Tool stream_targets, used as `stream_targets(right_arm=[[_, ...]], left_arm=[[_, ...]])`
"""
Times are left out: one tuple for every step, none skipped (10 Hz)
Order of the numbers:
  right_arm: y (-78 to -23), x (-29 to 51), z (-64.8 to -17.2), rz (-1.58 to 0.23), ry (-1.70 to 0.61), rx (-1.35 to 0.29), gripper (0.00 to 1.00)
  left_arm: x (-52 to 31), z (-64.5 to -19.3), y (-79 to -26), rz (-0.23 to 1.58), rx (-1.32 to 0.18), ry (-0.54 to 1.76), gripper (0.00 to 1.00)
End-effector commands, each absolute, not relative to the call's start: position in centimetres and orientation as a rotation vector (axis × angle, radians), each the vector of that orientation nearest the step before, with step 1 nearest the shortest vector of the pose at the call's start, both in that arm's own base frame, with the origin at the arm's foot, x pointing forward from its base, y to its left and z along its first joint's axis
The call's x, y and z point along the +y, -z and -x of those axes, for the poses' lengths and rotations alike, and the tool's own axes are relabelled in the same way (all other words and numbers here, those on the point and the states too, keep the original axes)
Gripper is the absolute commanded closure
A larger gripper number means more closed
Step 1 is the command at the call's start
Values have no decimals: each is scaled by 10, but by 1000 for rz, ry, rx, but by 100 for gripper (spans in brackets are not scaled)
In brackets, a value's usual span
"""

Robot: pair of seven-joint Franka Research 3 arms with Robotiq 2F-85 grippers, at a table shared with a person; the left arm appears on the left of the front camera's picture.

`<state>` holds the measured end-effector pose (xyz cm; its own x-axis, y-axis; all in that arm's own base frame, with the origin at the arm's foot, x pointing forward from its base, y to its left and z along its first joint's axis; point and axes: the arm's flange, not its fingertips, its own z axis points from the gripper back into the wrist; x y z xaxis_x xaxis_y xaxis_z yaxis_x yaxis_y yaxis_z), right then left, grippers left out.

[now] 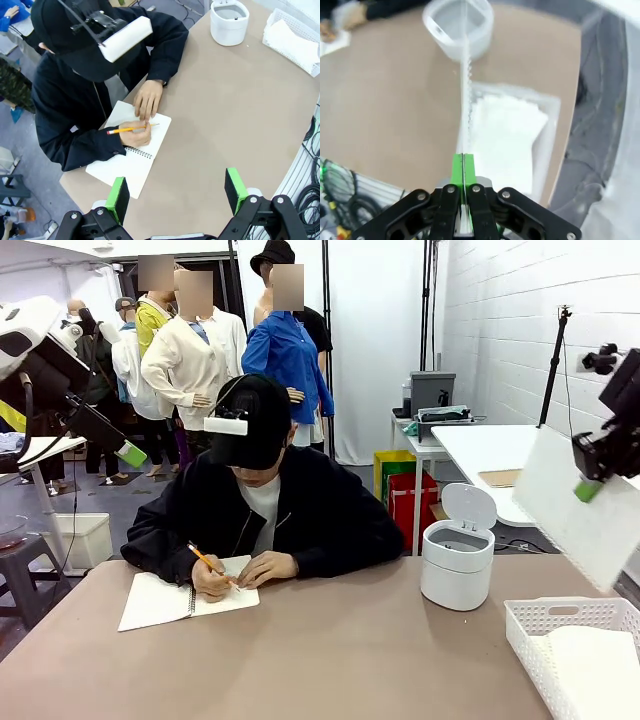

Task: Sort the paper based on its condition.
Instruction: If a person hands you a paper, place it in the Organizing basket , and if it's crumpled, put it in the Trash can.

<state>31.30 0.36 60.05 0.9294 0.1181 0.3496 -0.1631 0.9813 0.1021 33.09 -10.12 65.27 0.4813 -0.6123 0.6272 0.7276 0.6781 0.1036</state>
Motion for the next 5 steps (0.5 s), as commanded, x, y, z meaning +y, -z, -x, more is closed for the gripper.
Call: stream_targets(right_arm=[[-567,-7,-310,-134,-55,-263,100],[-550,-10,-310,-147,-47,-234,100],[-536,-12,-308,-134,-45,-201,100],[-522,-13,-310,-139,-25,-175,100],[-499,-13,-312,-134,-14,-152,100]], left_arm=[[-103,-330,-653,180,-682,808,0],[-103,-330,-653,180,-682,808,0],[-103,-330,-653,180,-682,808,0],[-103,-330,-653,180,-682,808,0],[-103,-330,-653,180,-682,808,0]])
